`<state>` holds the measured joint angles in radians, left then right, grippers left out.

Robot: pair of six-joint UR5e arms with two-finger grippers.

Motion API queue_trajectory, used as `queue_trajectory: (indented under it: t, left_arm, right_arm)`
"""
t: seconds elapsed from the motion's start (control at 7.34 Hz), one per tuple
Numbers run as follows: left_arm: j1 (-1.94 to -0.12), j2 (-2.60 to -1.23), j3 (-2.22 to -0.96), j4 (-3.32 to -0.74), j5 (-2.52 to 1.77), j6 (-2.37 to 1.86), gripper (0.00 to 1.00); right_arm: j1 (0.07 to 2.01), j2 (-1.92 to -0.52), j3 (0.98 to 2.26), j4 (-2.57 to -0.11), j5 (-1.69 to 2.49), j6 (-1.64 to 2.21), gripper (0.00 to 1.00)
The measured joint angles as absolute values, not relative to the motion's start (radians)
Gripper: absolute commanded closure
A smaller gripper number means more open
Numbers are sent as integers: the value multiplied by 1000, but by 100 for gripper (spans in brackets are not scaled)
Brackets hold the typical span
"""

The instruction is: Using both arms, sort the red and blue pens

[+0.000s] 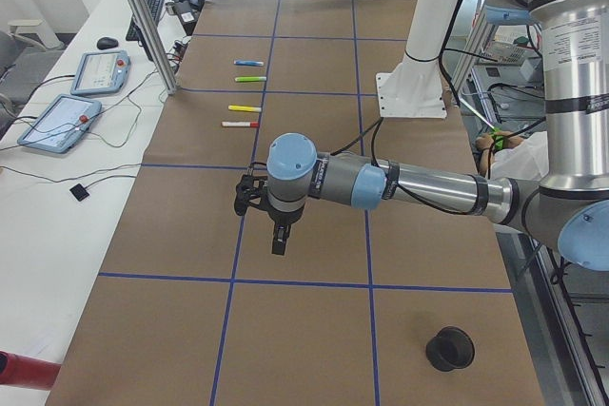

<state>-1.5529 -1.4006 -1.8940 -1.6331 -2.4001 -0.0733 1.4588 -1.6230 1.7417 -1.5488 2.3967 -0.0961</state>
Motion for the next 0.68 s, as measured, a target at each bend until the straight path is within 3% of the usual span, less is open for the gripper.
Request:
queue_trajectory:
  t: [0.68]
  left_arm:
    - [-1528,-1402,-1899,-1639,-2412,-93,1]
  right_arm:
    - [1457,-1634,1747,-1544,2409,-92,0]
